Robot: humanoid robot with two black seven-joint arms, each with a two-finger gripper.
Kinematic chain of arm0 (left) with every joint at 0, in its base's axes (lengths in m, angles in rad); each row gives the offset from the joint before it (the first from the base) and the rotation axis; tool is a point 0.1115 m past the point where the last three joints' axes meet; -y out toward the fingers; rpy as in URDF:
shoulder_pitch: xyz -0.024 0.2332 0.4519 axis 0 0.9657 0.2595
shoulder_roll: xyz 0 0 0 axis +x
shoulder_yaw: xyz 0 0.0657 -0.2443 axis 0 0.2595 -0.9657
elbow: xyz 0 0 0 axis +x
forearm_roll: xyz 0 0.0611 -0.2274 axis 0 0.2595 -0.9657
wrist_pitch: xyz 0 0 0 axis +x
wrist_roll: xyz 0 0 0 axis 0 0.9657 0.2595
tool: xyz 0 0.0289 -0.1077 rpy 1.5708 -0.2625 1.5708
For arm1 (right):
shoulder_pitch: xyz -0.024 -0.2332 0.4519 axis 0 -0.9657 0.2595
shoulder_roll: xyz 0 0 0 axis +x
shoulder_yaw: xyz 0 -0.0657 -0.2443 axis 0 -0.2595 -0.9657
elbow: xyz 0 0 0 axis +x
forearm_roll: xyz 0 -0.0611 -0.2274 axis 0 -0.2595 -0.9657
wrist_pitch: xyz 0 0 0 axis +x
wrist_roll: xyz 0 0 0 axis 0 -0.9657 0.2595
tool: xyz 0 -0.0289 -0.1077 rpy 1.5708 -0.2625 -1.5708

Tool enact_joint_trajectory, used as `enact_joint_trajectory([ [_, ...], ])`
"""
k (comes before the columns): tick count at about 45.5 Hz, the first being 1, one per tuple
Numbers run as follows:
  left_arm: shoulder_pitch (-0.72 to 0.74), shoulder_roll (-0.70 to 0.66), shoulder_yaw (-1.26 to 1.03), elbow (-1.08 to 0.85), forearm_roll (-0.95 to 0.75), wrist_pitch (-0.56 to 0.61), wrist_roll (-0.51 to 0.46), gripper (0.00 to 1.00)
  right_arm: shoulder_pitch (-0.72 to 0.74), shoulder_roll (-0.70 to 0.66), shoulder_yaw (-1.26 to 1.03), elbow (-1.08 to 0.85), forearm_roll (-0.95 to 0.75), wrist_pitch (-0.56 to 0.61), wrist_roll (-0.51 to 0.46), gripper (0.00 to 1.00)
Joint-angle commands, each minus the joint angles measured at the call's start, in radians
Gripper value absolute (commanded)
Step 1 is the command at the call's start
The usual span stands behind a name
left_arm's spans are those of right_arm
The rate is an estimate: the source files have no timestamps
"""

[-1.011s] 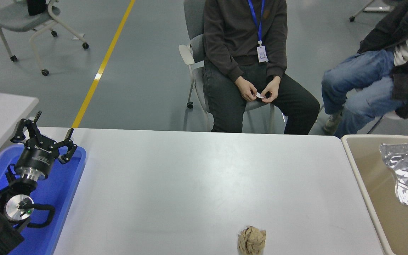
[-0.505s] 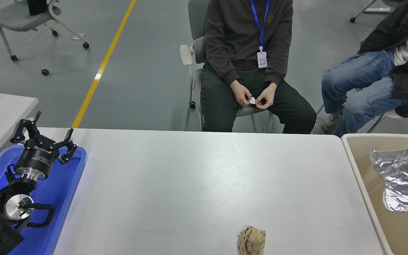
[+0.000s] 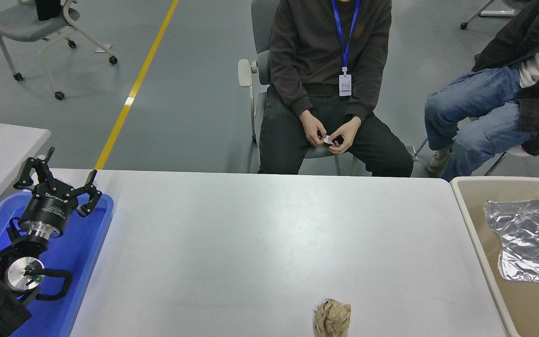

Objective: Clean the table surface

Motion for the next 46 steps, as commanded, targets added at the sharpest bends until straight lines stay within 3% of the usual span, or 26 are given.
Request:
enact_joint_trajectory([
  [1, 0.000, 0.000, 0.000, 0.000, 0.000, 0.000, 0.000, 1.00, -0.012, 0.000, 0.002, -0.007, 0.004, -0.004, 0.000, 0.00],
  [14, 0.000, 0.000, 0.000, 0.000, 0.000, 0.000, 0.000, 1.00, -0.020, -0.004, 0.006, -0.007, 0.016, -0.037, 0.001, 0.00],
  [15, 0.000, 0.000, 0.000, 0.000, 0.000, 0.000, 0.000, 1.00, -0.020, -0.004, 0.004, -0.007, 0.024, -0.054, 0.004, 0.19],
  [17, 0.000, 0.000, 0.000, 0.000, 0.000, 0.000, 0.000, 1.00, -0.020, -0.001, 0.010, -0.006, 0.048, -0.094, 0.007, 0.73],
  [18, 0.000, 0.000, 0.000, 0.000, 0.000, 0.000, 0.000, 1.00, -0.020, -0.001, 0.007, -0.006, 0.065, -0.111, 0.010, 0.87],
  [24, 0.000, 0.000, 0.000, 0.000, 0.000, 0.000, 0.000, 1.00, -0.038, -0.001, -0.013, -0.004, 0.103, -0.127, 0.010, 0.96],
  [46, 0.000, 0.000, 0.000, 0.000, 0.000, 0.000, 0.000, 1.00, -0.038, -0.009, -0.008, -0.006, 0.106, -0.122, 0.010, 0.97],
])
